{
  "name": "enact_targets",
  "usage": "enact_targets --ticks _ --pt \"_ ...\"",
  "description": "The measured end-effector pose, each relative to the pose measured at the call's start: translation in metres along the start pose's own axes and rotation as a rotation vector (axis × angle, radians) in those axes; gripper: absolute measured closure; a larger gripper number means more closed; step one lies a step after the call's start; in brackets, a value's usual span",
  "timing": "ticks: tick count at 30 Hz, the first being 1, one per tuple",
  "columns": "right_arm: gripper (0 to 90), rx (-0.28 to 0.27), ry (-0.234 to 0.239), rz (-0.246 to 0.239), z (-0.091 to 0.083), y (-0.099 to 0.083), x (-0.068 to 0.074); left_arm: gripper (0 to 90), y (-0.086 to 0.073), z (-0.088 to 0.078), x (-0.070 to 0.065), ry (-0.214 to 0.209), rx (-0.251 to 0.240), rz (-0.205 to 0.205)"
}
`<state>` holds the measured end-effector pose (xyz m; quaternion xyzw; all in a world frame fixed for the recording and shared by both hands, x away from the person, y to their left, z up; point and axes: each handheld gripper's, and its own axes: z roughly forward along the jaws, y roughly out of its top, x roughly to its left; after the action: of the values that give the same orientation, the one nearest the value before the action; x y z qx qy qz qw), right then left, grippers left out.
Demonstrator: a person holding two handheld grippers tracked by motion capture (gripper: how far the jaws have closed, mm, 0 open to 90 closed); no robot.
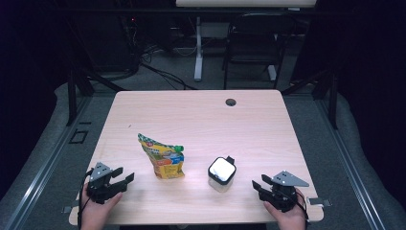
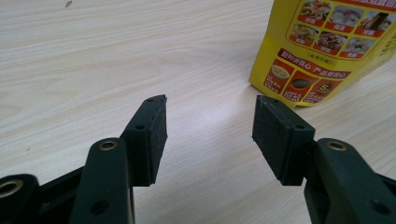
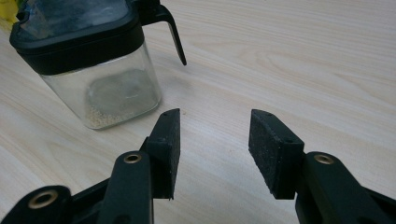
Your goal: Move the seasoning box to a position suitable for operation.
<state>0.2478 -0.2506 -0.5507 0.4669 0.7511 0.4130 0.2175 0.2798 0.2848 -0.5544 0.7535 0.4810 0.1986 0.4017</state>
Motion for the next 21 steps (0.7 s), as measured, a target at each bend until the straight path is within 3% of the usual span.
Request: enact_targets --ticks 4,17,21 --pt "56.6 0.006 0.0 -0.046 0.007 0.014 0.001 45.2 0.0 0.0 0.0 -0.002 0.0 0.003" --pt "59.1 -0.017 0.026 -0.082 0.033 0.03 0.005 45.2 -0.002 0.001 0.0 -0.003 0.015 0.004" --pt "65.7 -0.016 0.057 -0.07 0.045 0.035 0.004 45.2 -0.003 0.002 -0.001 0.0 0.015 0.003"
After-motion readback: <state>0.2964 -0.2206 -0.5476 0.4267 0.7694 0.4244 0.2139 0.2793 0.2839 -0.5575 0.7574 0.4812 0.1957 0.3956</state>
